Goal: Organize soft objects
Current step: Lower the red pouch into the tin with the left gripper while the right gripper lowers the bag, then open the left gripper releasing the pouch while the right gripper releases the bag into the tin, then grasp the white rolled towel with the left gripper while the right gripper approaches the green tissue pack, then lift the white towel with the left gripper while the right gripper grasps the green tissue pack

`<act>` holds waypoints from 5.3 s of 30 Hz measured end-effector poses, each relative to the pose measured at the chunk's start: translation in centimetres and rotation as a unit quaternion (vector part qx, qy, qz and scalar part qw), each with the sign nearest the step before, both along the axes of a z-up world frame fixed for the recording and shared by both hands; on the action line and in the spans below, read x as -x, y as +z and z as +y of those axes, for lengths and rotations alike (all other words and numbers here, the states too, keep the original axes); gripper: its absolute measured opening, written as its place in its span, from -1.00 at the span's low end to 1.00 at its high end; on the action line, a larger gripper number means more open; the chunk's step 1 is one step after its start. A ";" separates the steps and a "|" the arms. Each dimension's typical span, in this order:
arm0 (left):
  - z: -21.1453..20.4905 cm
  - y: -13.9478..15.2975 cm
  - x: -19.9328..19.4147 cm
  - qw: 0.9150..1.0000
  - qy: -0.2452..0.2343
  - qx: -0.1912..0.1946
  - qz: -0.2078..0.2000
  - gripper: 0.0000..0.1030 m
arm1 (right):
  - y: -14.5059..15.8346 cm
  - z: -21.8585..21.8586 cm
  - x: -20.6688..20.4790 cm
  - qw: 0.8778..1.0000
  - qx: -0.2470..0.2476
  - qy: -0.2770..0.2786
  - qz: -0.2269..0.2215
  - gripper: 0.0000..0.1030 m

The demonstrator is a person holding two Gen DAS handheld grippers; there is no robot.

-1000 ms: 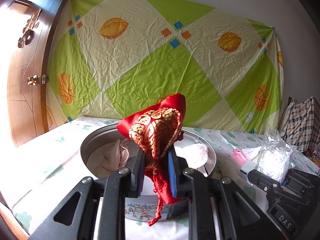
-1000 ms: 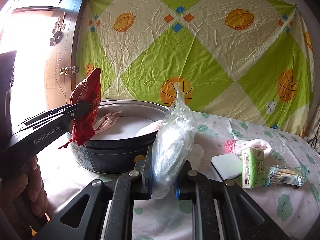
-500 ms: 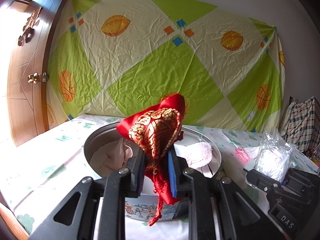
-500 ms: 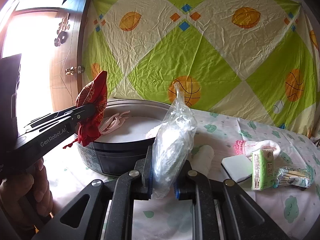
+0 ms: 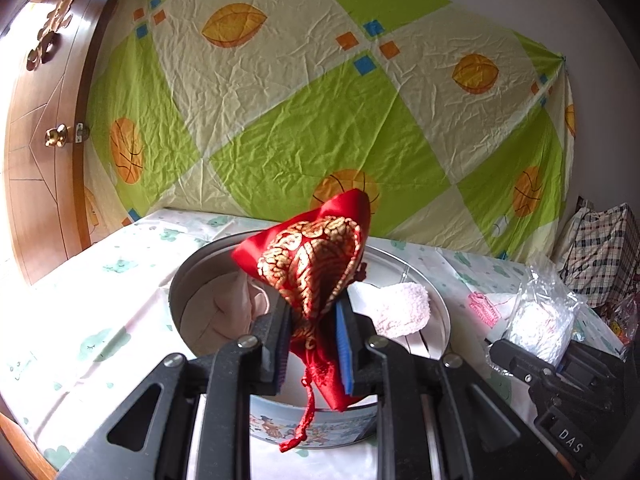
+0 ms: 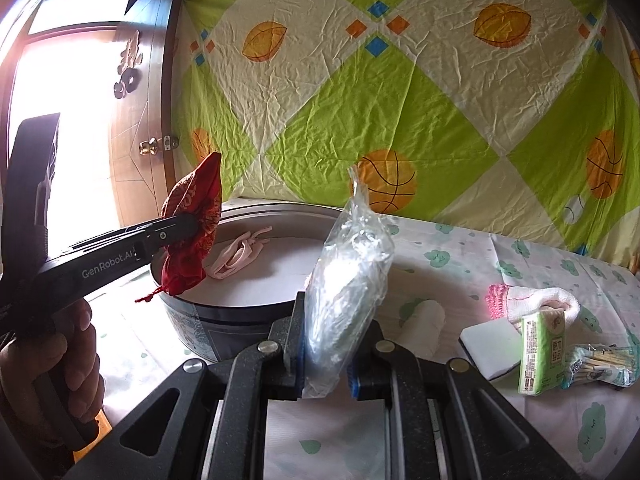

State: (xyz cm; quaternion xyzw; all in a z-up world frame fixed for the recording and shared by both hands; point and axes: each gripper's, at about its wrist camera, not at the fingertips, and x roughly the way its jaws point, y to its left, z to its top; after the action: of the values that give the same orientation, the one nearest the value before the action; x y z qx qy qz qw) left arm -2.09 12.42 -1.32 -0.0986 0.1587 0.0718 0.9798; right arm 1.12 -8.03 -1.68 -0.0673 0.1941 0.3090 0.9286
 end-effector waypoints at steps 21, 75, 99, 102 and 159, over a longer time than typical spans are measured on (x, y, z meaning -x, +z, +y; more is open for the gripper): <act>2.3 2.6 -4.6 0.996 -0.033 -0.027 0.078 -0.64 | 5.0 4.0 -6.4 0.998 -0.008 0.043 0.046 -0.67; 6.3 1.6 -17.3 0.960 -0.030 0.025 0.277 0.29 | 1.2 10.9 -18.0 0.973 0.086 0.069 0.203 -0.28; -6.7 1.5 -4.8 0.992 -0.055 -0.041 0.106 0.68 | 1.5 -14.5 -7.2 0.987 -0.036 -0.101 0.123 0.33; -9.9 0.9 -5.0 0.989 -0.081 -0.056 0.108 0.68 | 0.8 -16.0 -7.0 0.985 -0.040 -0.113 0.126 0.33; -16.4 -2.9 -13.2 0.977 -0.104 -0.031 0.183 -0.41 | -2.0 -13.9 -12.7 0.977 -0.009 -0.094 0.191 0.34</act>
State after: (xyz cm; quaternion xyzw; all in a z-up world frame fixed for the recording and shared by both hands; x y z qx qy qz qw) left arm 11.08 -3.99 -4.18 -0.0358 0.3424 -0.0089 0.9388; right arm 13.79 -21.90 -3.71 0.0201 0.3701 0.2296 0.8999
